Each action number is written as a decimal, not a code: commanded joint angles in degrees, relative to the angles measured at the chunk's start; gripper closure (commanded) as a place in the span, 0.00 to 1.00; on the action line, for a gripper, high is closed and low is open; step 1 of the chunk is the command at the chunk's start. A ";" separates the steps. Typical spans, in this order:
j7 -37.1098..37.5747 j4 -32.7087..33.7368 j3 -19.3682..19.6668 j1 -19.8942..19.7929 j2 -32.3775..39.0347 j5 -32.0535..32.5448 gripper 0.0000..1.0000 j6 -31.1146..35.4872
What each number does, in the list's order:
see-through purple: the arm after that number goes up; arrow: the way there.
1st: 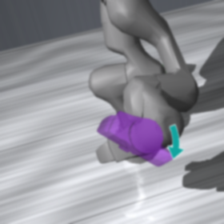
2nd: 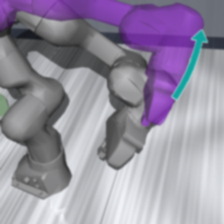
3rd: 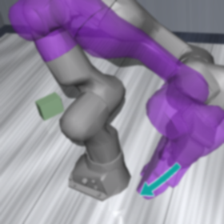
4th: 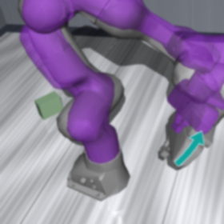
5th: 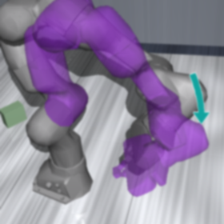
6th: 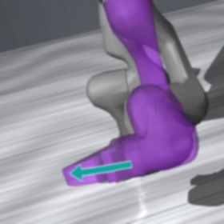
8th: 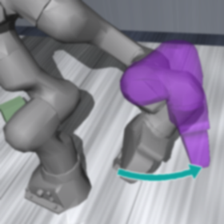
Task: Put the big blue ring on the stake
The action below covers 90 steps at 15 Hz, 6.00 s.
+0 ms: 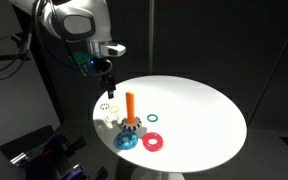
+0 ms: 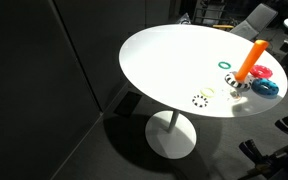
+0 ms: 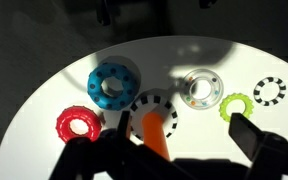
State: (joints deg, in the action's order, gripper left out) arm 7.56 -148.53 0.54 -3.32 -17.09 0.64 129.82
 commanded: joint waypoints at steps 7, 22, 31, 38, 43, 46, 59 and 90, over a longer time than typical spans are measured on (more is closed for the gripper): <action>-6.19 -1.38 2.18 -0.30 10.49 0.64 0.00 12.33; -10.42 -2.74 4.72 -1.24 21.28 4.10 0.00 24.87; -13.90 -4.58 5.07 -2.30 25.37 3.58 0.00 31.16; -16.26 -4.19 4.48 -2.84 28.17 3.20 0.00 34.88; -17.82 -3.91 4.02 -3.34 29.61 2.97 0.00 36.10; -18.54 -3.78 3.73 -3.76 30.29 2.89 0.14 36.45; -12.53 -1.74 8.16 -0.71 29.65 7.54 0.90 34.83; -5.77 7.78 5.42 0.50 10.30 6.62 0.90 1.98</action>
State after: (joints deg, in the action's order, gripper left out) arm 1.08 -141.69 7.20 -1.82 -4.07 8.21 135.31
